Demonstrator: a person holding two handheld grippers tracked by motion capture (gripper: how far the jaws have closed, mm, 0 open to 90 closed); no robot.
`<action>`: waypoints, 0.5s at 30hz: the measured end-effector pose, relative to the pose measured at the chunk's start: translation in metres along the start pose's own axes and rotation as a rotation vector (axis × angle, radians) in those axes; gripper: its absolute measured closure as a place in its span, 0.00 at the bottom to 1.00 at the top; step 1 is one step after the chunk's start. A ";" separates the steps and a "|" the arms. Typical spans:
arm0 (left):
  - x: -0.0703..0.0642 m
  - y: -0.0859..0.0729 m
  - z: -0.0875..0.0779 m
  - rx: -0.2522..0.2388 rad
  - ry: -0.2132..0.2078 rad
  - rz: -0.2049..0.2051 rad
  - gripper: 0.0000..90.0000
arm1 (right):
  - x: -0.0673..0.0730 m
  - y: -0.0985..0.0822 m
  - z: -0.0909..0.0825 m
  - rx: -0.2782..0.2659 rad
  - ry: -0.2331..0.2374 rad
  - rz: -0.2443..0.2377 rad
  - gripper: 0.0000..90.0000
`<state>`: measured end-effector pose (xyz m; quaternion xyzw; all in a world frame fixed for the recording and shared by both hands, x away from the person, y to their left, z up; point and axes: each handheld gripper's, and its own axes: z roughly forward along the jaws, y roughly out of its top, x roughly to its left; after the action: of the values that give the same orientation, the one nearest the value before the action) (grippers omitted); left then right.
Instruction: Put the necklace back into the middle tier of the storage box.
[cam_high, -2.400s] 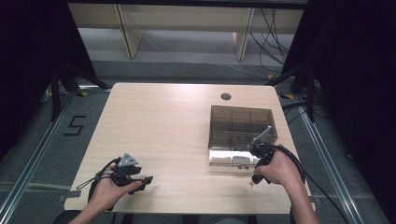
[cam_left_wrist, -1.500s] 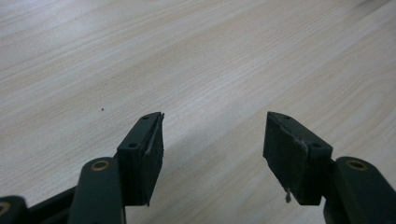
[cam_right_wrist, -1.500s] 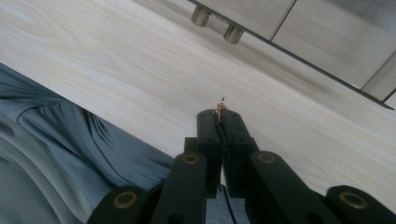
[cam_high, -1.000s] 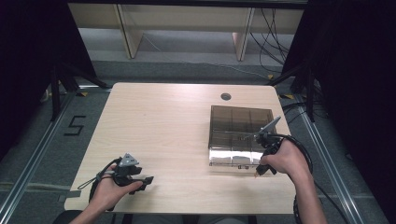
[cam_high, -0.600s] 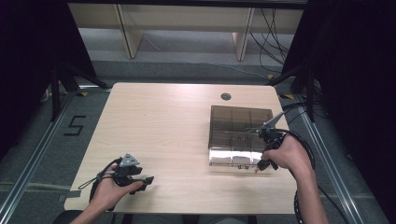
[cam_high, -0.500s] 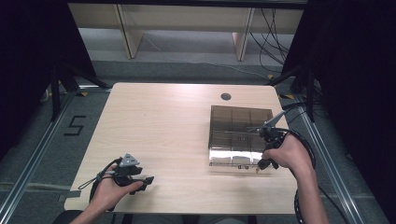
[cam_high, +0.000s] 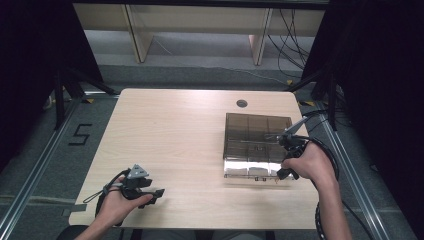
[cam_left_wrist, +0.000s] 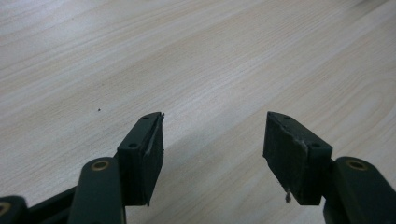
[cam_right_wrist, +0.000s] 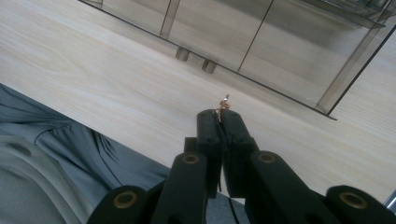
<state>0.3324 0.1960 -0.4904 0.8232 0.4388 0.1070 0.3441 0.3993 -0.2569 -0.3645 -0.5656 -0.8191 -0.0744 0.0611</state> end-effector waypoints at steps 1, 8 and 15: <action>0.000 0.000 -0.001 0.006 -0.008 0.006 0.42 | 0.000 0.000 -0.001 0.009 0.003 -0.003 0.97; 0.000 0.000 -0.001 -0.001 0.001 0.006 0.42 | -0.002 -0.001 -0.002 0.002 0.002 0.001 0.97; 0.000 0.000 -0.001 0.000 0.000 0.005 0.42 | -0.003 -0.001 -0.003 -0.012 -0.003 0.011 0.97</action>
<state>0.3323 0.1962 -0.4898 0.8243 0.4365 0.1080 0.3440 0.3996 -0.2603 -0.3623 -0.5706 -0.8156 -0.0779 0.0568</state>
